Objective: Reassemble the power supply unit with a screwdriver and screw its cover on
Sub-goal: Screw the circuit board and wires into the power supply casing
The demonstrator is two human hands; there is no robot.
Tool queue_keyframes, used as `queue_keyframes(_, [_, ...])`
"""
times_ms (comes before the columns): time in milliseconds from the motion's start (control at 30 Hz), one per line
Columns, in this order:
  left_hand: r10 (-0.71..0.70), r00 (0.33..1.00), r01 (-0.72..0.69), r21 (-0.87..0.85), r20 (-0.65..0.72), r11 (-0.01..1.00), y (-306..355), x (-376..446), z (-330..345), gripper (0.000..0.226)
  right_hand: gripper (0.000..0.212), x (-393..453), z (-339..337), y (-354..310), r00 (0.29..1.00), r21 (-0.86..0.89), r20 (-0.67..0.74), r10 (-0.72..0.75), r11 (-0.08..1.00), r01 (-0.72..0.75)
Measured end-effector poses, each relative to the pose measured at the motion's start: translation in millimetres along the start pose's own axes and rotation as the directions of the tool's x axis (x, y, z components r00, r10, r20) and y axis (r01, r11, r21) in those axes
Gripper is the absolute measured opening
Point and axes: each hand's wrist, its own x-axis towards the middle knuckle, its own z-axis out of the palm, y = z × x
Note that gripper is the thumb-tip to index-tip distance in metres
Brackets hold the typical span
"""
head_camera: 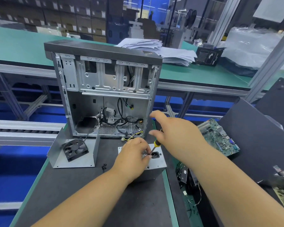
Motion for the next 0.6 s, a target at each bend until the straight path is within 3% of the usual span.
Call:
queue_keyframes(67, [-0.010, 1.000, 0.010, -0.017, 0.002, 1.000, 0, -1, 0, 0.014, 0.042, -2, 4, -1, 0.998, -0.133, -0.029, 0.056, 0.989, -0.060])
queue_keyframes(100, [-0.015, 1.000, 0.015, -0.016, 0.004, 1.000, 0, 0, 0, 0.014, 0.041, -2, 6, 1, 0.998, -0.076, -0.023, 0.065, 0.995, -0.067])
queue_keyframes(200, [-0.021, 1.000, 0.021, -0.007, 0.005, 1.000, 0, 0, 0, 0.017, 0.057, -2, 2, 5, 0.997, 0.339, 0.072, -0.025, 0.941, -0.001])
queue_keyframes(233, [-0.021, 1.000, 0.021, -0.006, 0.001, 1.000, 0, 0, 0, 0.017, 0.062, -2, 1, 6, 0.994, 0.356, 0.077, -0.075, 0.933, 0.043])
queue_keyframes(300, [-0.023, 1.000, 0.023, -0.008, -0.006, 1.000, 0, 0, 1, 0.015, 0.057, -1, 2, 5, 0.996, 0.235, 0.007, -0.088, 0.968, 0.084])
queue_keyframes(367, [-0.023, 1.000, 0.023, -0.015, -0.009, 1.000, 0, -1, 1, 0.011, 0.046, 2, 3, 2, 0.999, -0.004, -0.037, 0.005, 1.000, -0.005])
queue_keyframes(433, [-0.014, 1.000, 0.014, -0.016, -0.007, 1.000, -1, -1, 1, 0.011, 0.052, 0, 9, 2, 0.996, -0.058, -0.048, 0.078, 0.995, -0.081])
queue_keyframes(533, [-0.011, 1.000, 0.011, -0.010, -0.004, 1.000, -1, 0, 0, 0.014, 0.061, -3, 8, 6, 0.996, 0.333, 0.036, 0.078, 0.939, -0.086])
queue_keyframes(600, [-0.013, 1.000, 0.013, 0.003, -0.004, 1.000, -1, 1, 1, 0.016, 0.069, -3, 5, 10, 0.999, 0.401, 0.049, 0.020, 0.915, -0.038])
